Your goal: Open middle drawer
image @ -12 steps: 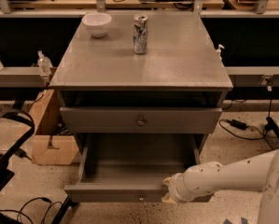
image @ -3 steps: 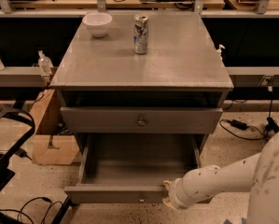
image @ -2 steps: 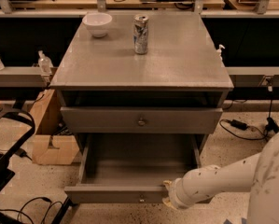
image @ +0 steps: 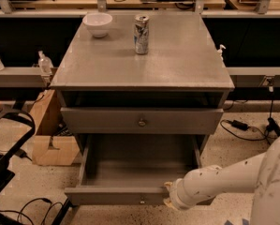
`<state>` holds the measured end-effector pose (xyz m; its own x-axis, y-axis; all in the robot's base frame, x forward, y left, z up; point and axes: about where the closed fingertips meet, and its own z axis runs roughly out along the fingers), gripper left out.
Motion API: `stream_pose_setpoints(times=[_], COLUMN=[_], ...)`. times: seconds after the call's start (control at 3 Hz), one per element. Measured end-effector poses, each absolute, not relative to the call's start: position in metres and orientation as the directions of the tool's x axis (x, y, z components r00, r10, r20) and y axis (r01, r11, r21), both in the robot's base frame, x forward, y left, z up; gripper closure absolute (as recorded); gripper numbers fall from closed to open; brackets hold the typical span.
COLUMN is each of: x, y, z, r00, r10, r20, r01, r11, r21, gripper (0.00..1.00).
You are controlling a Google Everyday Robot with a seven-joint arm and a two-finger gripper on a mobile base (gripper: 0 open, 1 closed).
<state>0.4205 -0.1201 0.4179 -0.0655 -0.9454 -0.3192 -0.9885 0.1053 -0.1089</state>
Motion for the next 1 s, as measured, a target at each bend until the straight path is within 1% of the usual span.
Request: stream_pose_setpoints(times=[1.0], x=[0.4210], y=[-0.1201], z=[0.4198], r00=[-0.065], r10=[-0.945], r20=[-0.319], r01=[-0.988], r11=[0.105], r21=[-0.109], gripper=[1.00])
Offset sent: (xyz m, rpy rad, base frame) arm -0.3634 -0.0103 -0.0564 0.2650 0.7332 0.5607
